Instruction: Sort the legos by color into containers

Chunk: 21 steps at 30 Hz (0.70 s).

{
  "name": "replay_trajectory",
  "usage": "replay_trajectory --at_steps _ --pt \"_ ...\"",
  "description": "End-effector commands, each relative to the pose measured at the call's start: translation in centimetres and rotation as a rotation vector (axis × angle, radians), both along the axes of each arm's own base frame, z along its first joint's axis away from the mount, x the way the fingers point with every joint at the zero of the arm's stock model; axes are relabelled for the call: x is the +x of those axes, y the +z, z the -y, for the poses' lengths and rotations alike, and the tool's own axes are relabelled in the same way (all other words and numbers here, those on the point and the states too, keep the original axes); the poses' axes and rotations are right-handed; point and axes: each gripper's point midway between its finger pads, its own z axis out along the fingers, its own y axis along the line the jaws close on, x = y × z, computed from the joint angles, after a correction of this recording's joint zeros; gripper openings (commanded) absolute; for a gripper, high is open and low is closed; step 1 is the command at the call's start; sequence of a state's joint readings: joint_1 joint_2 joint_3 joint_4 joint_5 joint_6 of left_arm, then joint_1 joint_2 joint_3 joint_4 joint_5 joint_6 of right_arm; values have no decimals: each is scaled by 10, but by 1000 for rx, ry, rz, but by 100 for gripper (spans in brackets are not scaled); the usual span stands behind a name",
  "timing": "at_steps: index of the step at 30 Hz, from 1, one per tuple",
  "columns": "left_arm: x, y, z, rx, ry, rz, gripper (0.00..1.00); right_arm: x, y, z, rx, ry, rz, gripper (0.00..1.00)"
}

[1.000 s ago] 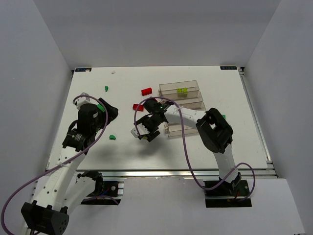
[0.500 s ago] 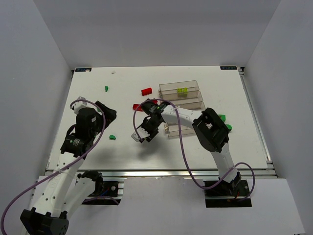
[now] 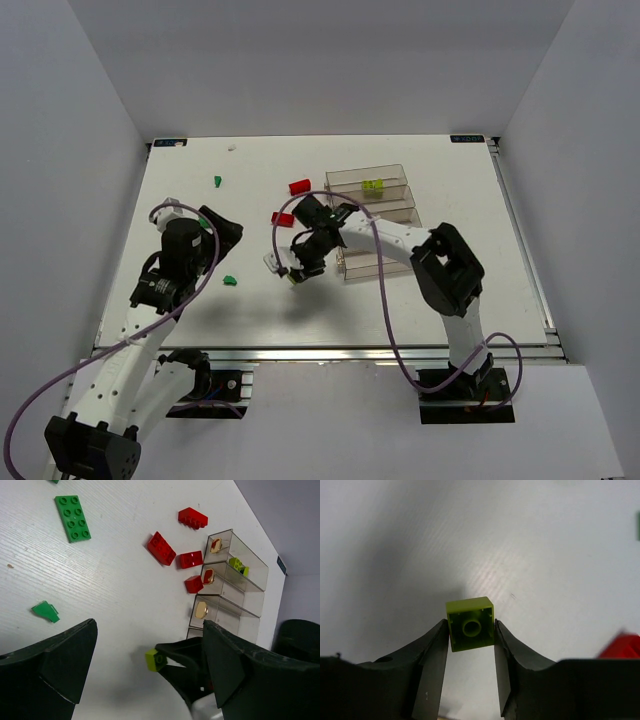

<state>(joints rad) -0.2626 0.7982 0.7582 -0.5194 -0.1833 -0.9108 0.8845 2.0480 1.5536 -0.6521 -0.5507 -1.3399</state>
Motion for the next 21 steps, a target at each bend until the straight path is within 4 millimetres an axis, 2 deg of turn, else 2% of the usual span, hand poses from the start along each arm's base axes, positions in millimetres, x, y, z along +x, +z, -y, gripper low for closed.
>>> replay_trajectory --at_steps 1,2,4,6,7,9,10,13,14,15,17,21 --pt "6 3 3 -30 -5 26 95 17 97 -10 195 -230 -107 4" --pt "7 1 4 -30 -7 22 95 32 110 -3 217 -325 -147 3" --pt "9 -1 7 -37 -18 20 95 47 132 9 264 -405 -151 3" --pt "11 -4 9 -42 -29 14 95 71 139 31 283 -508 -157 3" --pt "13 -5 12 -51 -37 15 95 88 146 47 297 -569 -136 3" --pt "15 -7 14 -55 -45 11 96 108 147 67 296 -663 -148 3" --pt "18 -9 15 -58 -49 10 95 130 146 88 300 -741 -147 2" --pt "21 -11 20 -68 -67 8 96 172 143 119 316 -910 -188 0" --pt "22 -11 21 -72 -71 8 95 192 142 140 326 -984 -190 0" --pt "23 -14 22 -75 -75 -2 96 206 147 147 351 -1017 -173 0" --pt "25 -13 24 -80 -84 3 96 233 135 168 344 -1119 -175 0" --pt "28 -13 27 -84 -96 0 95 276 132 185 376 -1274 -226 0"
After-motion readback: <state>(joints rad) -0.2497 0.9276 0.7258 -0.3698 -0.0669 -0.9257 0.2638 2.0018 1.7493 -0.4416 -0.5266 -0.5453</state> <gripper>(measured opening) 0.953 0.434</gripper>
